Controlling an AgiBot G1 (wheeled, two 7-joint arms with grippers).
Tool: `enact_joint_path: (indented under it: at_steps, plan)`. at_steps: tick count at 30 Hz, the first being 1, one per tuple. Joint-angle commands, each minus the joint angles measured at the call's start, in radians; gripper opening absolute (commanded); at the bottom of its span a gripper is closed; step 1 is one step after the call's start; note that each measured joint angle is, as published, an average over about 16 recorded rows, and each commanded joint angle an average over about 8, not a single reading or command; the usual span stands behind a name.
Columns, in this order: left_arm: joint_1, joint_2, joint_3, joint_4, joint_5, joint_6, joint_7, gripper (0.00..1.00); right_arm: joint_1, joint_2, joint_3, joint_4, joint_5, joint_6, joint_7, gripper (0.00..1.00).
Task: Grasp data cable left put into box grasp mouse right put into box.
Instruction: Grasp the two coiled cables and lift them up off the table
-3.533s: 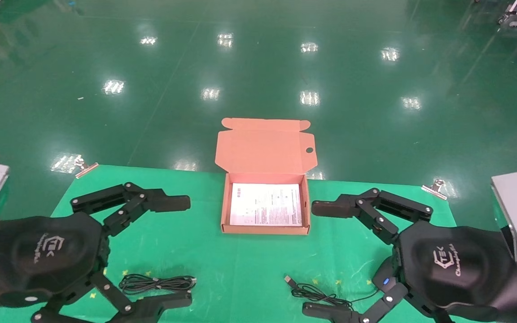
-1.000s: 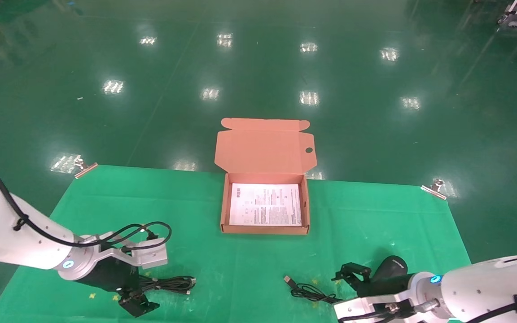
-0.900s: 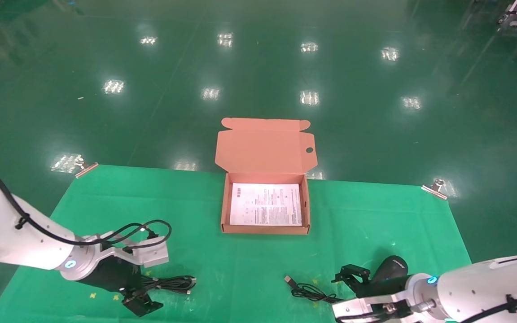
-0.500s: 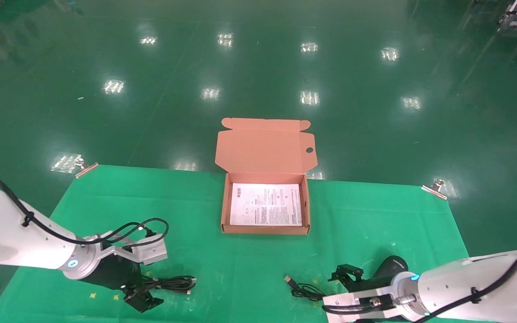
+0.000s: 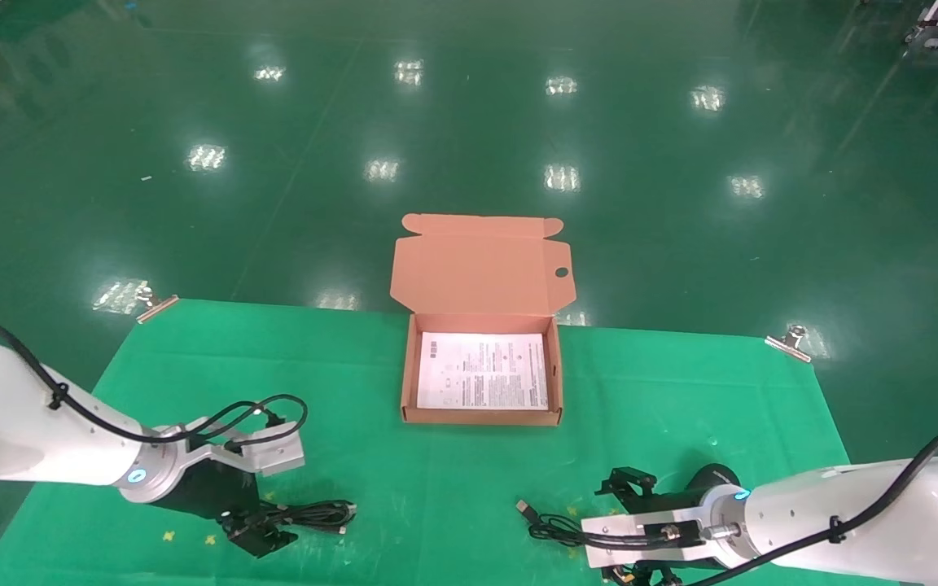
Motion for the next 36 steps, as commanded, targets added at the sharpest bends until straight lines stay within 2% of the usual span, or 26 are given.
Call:
enact_joint_path:
  at_steps: [1,36]
  plan:
    - [-0.001,0.001,-0.001,0.005,-0.001,-0.002,0.002,0.00,-0.001,-0.001,0.001,-0.004,0.000,0.005,0.001,0.00]
    - [0.001,-0.005,0.001,-0.017,0.001,0.007,-0.006,0.00,0.002,0.005,-0.002,0.011,0.002,-0.012,-0.003,0.00]
